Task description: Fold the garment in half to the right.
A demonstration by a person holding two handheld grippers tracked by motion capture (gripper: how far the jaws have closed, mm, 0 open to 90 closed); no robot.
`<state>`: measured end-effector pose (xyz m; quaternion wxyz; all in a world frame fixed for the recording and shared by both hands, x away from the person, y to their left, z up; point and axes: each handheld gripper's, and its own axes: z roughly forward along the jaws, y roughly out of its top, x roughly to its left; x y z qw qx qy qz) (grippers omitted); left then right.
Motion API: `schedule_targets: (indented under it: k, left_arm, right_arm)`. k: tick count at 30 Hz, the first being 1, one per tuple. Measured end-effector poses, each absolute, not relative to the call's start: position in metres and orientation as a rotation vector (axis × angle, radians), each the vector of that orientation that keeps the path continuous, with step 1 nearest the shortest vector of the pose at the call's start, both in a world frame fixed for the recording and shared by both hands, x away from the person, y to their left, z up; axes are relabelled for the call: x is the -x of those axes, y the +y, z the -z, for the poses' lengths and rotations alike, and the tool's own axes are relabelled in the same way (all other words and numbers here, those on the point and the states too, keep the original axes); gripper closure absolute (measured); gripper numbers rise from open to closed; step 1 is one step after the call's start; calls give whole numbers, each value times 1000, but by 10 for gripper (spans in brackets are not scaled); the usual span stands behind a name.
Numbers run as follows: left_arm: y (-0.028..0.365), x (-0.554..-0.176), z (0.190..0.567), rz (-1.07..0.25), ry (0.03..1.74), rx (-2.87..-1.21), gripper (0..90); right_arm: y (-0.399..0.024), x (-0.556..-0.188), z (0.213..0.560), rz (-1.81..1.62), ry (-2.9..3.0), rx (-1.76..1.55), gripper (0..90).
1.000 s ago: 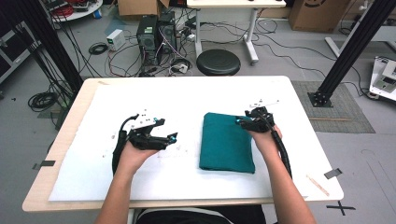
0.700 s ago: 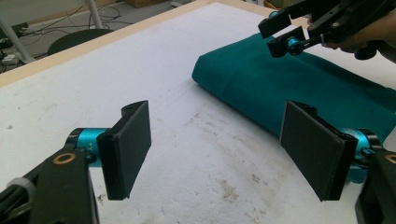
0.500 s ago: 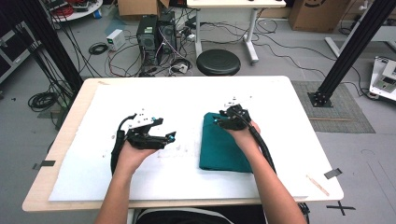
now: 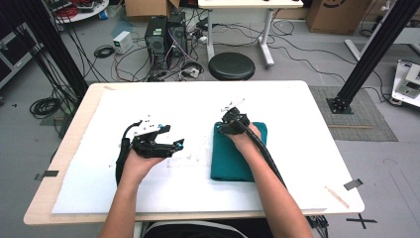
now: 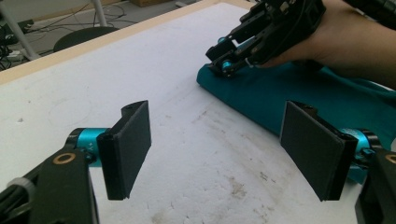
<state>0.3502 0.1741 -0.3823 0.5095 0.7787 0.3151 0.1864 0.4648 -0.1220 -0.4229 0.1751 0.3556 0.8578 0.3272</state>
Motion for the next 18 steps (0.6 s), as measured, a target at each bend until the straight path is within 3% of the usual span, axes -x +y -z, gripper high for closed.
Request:
schedule_targets:
  k: [3,9,18]
  left_arm:
    - [175,-350,381,-454,757,-1868,250]
    - [176,-349,381,-453,763,-1860,250]
    - [172,-348,381,-448,750,-1867,251]
  right_arm:
    - [-134,-455,412,-963,2425,-1036,539]
    - [-182,-411,401,-1018,2326,-1043,544]
    - [-241,-361,416,-975,2267,-1126,553]
